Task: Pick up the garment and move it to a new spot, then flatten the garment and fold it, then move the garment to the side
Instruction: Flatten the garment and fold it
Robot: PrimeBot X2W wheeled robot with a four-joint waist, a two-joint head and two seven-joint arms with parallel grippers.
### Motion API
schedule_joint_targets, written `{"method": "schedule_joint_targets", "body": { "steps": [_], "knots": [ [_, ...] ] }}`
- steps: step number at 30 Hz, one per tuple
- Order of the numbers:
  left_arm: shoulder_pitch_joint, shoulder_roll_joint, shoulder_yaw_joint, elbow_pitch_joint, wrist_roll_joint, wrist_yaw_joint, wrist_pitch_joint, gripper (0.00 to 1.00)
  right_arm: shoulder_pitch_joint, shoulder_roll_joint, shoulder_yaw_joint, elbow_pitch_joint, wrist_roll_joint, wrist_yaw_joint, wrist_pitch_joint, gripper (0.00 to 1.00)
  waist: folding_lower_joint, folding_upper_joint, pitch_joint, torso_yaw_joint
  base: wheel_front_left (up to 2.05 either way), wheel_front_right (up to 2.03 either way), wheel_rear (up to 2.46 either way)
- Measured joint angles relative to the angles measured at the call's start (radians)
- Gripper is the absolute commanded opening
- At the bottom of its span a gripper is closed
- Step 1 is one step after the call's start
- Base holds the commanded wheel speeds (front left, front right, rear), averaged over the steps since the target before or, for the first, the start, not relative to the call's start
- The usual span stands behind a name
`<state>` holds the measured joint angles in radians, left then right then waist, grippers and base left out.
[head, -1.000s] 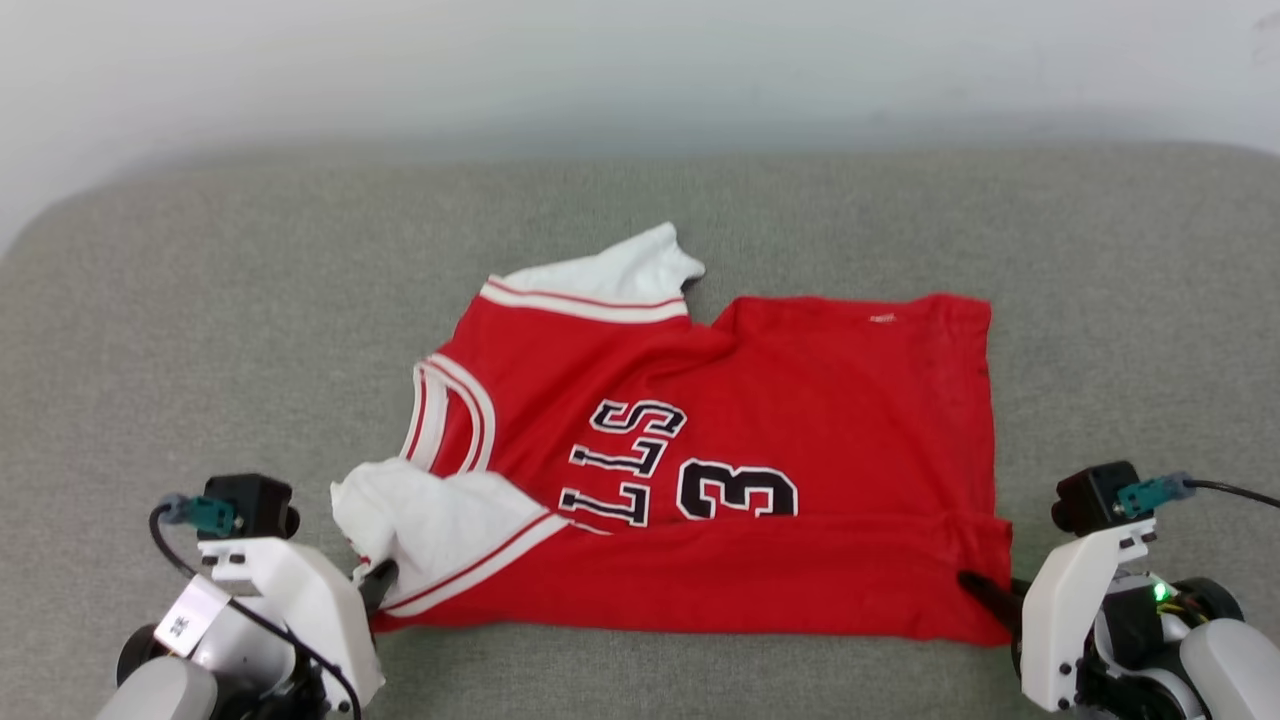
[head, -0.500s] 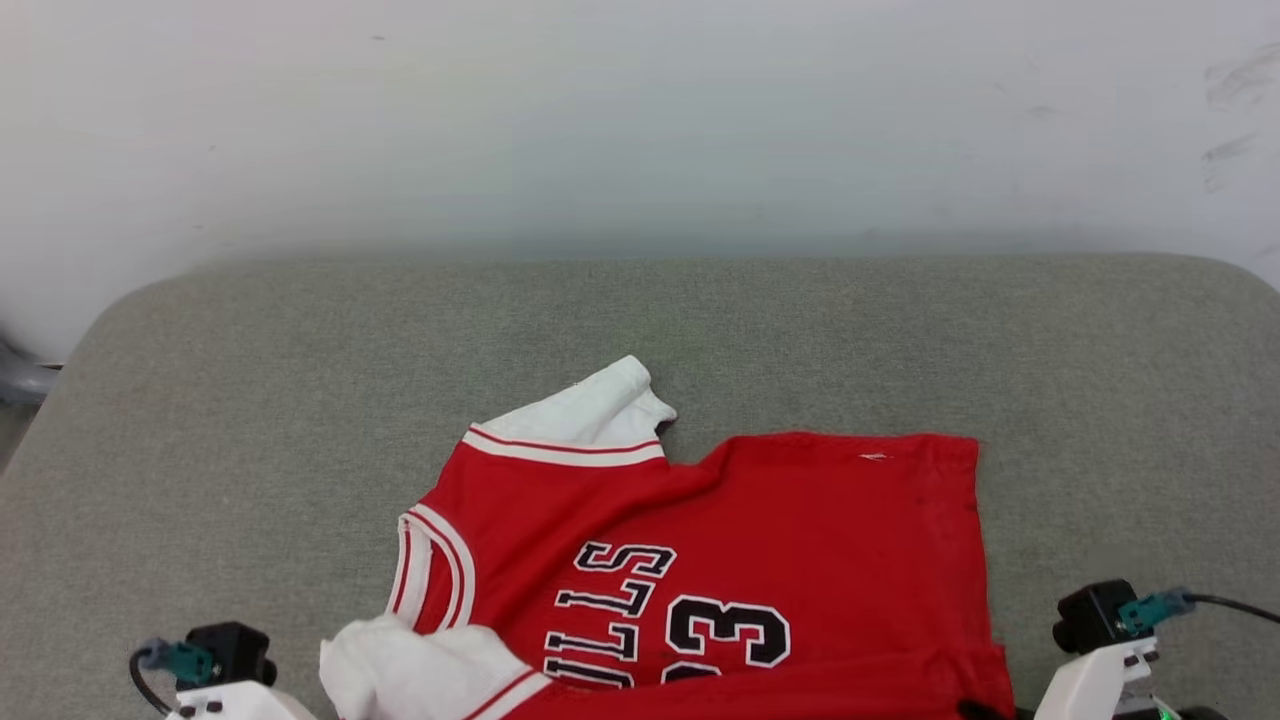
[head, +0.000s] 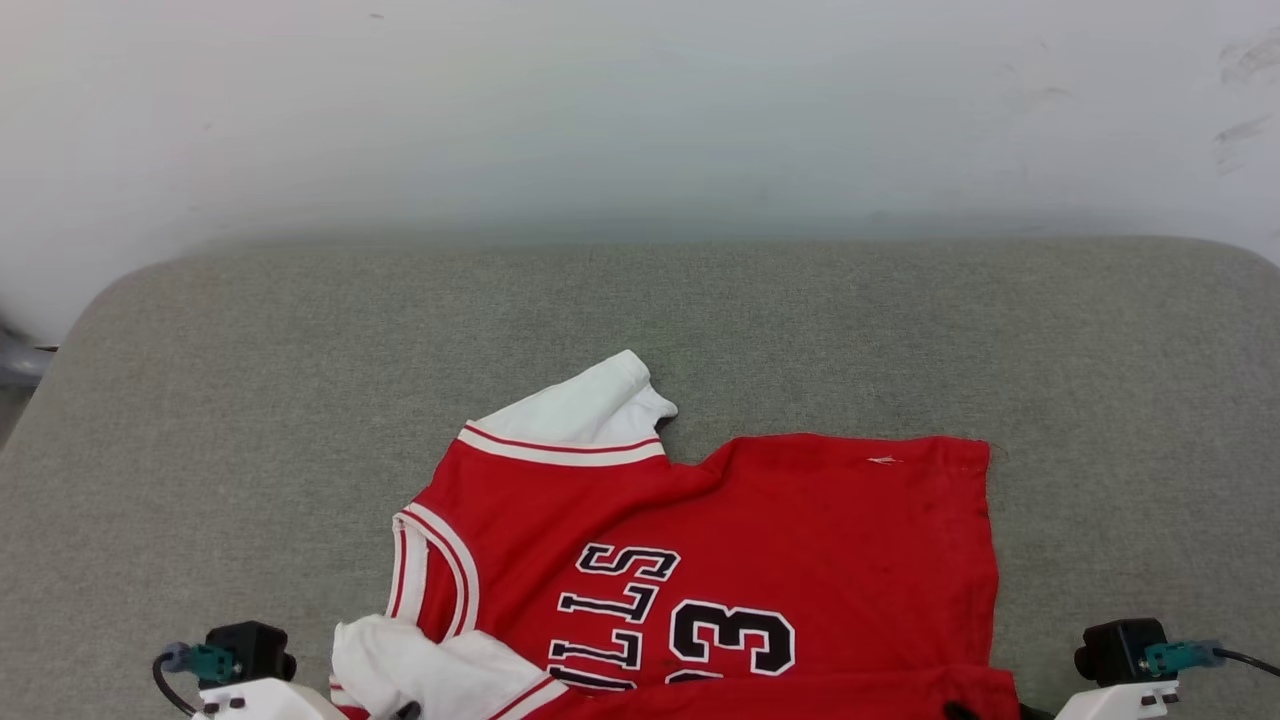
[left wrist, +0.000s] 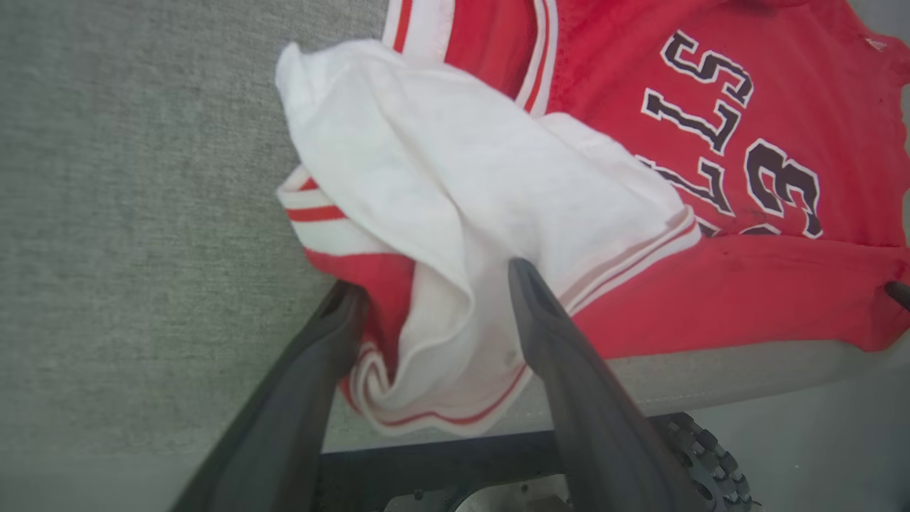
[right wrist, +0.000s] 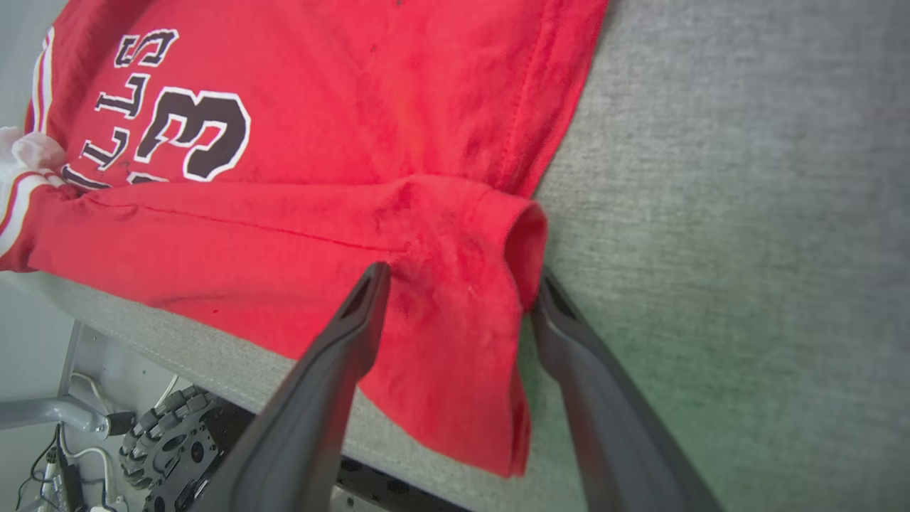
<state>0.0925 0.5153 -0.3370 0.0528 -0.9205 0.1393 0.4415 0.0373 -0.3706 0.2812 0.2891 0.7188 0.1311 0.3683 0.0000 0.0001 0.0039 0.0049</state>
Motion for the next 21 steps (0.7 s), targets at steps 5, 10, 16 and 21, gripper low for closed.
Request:
{"method": "schedule_joint_targets", "body": {
  "steps": [5,10,16,21],
  "knots": [
    [-0.021,0.016,0.017,0.007,0.036,-0.007,-0.059,1.00,0.005,0.035,-0.049,-0.033,-0.089,0.000,-0.088,1.00,0.0000,0.0000,-0.003,-0.007,0.00,0.00,0.00],
    [-0.055,0.034,0.024,-0.004,0.093,-0.010,-0.128,1.00,0.011,0.083,-0.125,-0.102,-0.223,0.000,-0.204,1.00,-0.0001,0.0000,-0.010,-0.010,0.00,0.00,0.00],
    [-0.124,0.024,0.012,-0.016,0.199,-0.027,-0.275,1.00,0.012,0.162,-0.230,-0.201,-0.364,0.000,-0.330,1.00,0.0000,0.0000,-0.007,-0.015,0.00,0.00,0.00],
    [-0.193,0.009,0.037,-0.015,0.282,-0.028,-0.458,1.00,0.005,0.218,-0.267,-0.315,-0.453,0.000,-0.355,1.00,0.0001,0.0000,0.035,-0.031,0.00,0.00,0.00]
  ]
}}
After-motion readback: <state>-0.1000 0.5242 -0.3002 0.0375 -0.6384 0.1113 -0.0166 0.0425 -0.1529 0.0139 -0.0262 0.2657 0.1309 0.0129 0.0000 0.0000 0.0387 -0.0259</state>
